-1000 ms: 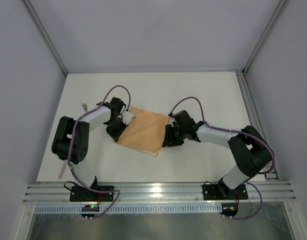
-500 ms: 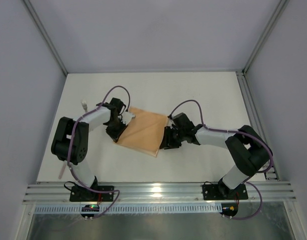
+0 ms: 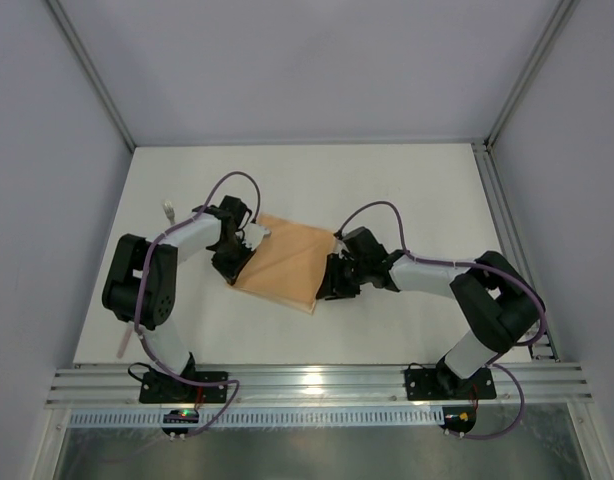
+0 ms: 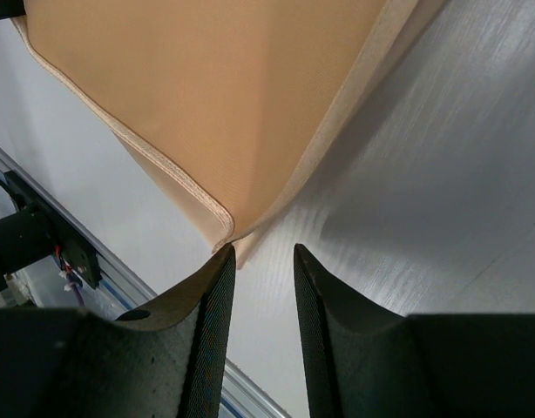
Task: Fold the napkin into a case and place the utensils inside
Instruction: Smooth out the upper triangle-folded napkin at the center of the board.
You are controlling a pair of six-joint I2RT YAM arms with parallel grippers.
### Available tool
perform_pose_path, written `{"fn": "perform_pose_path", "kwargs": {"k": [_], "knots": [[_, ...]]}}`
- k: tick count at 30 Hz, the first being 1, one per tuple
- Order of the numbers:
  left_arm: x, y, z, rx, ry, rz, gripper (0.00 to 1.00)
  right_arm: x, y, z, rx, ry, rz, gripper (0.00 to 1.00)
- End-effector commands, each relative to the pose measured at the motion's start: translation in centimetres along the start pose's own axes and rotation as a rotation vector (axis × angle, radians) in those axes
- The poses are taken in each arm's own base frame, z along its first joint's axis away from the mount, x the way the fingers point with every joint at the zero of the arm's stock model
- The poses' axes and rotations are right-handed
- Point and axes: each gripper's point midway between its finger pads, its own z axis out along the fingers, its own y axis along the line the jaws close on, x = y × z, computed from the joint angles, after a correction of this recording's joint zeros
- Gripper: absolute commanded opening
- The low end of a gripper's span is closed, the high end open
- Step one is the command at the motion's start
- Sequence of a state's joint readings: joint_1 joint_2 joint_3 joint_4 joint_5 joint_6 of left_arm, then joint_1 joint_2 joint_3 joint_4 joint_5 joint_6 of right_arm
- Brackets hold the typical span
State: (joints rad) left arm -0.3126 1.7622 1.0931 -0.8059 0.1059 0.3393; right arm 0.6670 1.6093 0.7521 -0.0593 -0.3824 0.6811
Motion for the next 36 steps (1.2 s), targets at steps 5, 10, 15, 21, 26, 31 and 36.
{"fn": "perform_pose_path", "kwargs": {"k": [5,10,15,21,26,31,36], "knots": [[0.2,-0.3,-0.4,0.008,-0.019,-0.003,0.15,-0.8,2.1,-1.2,-0.064,-0.046,-0.005,0.38],[0.2,-0.3,-0.5,0.009,-0.018,-0.006,0.15,-1.3,2.4,-1.5,-0.066,-0.071,-0.007,0.38],[0.3,-0.3,-0.3,0.011,-0.013,-0.005,0.15,-1.1,1.6,-0.6,-0.041,-0.05,0.012,0.38],[0.3,-0.3,-0.4,0.008,-0.015,-0.008,0.14,-0.7,1.3,0.8,-0.033,-0.017,0.02,0.21],[0.4,-0.3,-0.2,0.013,-0.008,-0.009,0.15,-0.5,1.7,1.1,-0.041,-0.001,0.003,0.03],[0.3,-0.3,-0.3,0.013,-0.012,-0.007,0.15,0.0,2.4,0.8,-0.071,0.012,-0.024,0.03],[0.2,0.2,-0.7,0.016,-0.029,-0.03,0.14,0.7,3.6,0.0,-0.121,0.033,-0.078,0.03]]}}
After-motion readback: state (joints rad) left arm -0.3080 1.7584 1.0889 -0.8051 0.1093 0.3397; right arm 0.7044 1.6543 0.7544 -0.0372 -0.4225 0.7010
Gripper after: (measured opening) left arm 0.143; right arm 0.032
